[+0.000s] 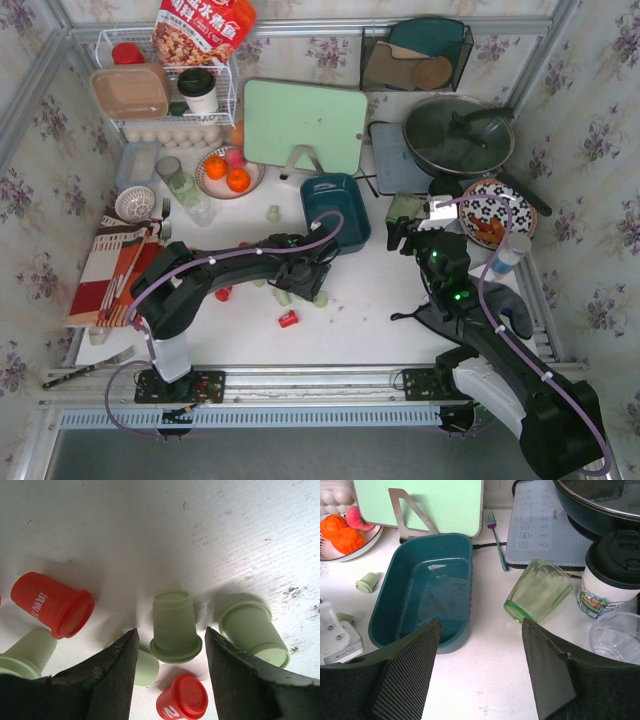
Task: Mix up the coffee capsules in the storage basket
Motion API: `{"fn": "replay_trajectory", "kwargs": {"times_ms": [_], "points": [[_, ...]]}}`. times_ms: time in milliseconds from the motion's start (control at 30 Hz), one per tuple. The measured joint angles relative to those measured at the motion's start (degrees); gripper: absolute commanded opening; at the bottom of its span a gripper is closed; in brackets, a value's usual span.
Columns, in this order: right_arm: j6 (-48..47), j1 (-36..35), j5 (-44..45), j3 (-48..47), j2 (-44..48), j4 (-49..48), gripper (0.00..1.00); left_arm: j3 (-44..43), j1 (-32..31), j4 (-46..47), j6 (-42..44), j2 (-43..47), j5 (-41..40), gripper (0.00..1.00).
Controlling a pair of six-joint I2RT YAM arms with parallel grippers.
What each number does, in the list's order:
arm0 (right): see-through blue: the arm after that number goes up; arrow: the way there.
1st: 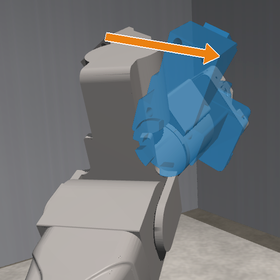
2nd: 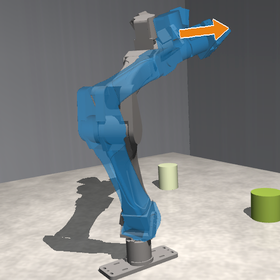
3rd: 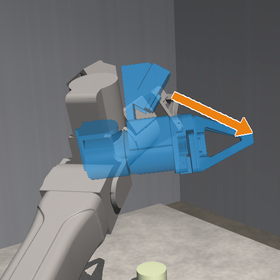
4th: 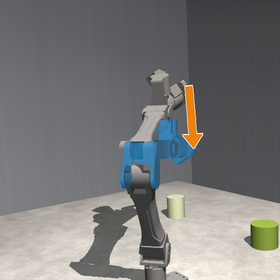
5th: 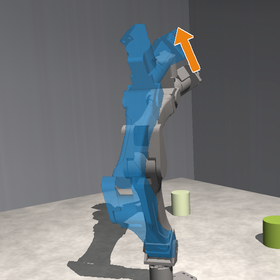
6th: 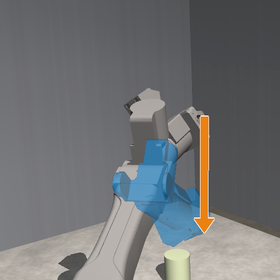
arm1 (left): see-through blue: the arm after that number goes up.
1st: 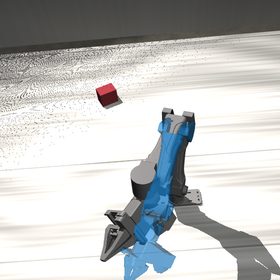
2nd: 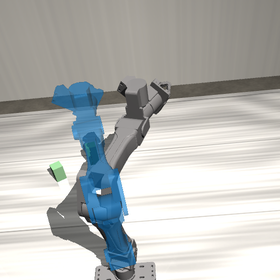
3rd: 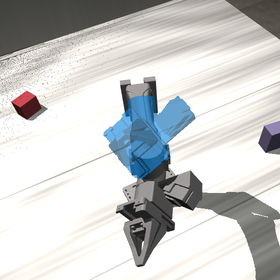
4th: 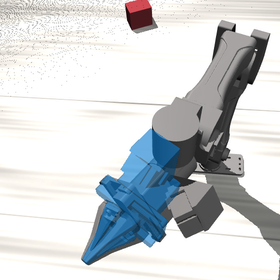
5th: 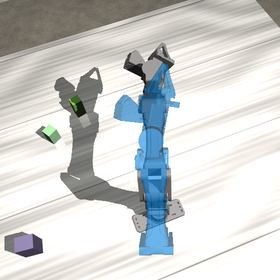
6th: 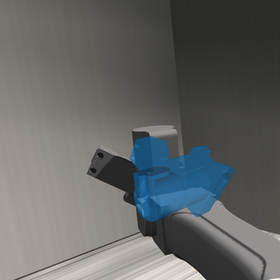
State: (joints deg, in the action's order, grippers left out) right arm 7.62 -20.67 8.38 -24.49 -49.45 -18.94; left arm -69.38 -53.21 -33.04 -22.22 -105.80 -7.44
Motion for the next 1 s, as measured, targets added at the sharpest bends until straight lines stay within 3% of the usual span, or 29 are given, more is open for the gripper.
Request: {"fn": "replay_trajectory", "kwargs": {"times_ms": [233,433,633,1000], "points": [[0.0,0.0,-0.2,0.0,-0.3,0.0,0.73,0.4,0.3,0.9,-0.2,-1.0,0.9,0.56],[0.0,0.0,-0.2,0.0,-0.3,0.0,0.73,0.2,0.3,2.0,-0.4,-1.3,1.7,0.45],[0.0,0.0,-0.2,0.0,-0.2,0.0,0.73,0.2,0.3,2.3,-0.4,-0.9,1.2,0.44],[0.0,0.0,-0.7,0.0,0.0,0.0,0.72,2.6,0.3,5.2,-0.3,8.3,0.6,0.37]]}}
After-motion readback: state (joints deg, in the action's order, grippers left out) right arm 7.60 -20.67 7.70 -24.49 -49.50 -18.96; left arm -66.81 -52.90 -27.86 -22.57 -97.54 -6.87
